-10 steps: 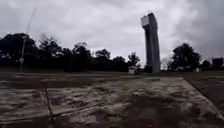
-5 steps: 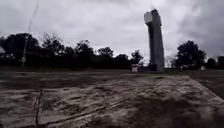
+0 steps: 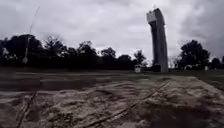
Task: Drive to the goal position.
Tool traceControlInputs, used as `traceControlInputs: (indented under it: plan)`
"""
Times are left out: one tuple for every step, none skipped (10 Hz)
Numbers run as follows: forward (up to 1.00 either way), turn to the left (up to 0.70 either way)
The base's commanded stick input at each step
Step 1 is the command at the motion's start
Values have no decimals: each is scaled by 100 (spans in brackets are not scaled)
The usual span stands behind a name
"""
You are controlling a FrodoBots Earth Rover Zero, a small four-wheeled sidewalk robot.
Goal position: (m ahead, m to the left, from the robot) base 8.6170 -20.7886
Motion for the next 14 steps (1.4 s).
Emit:
traceControlInputs:
  plan:
    - [70,-35]
    - [70,-35]
    - [70,-35]
    - [70,-35]
    - [70,-35]
    - [70,-35]
    - [70,-35]
    - [70,-35]
    - [70,-35]
    - [70,-35]
    - [70,-35]
    - [70,-32]
    - [70,-3]
    - [70,0]
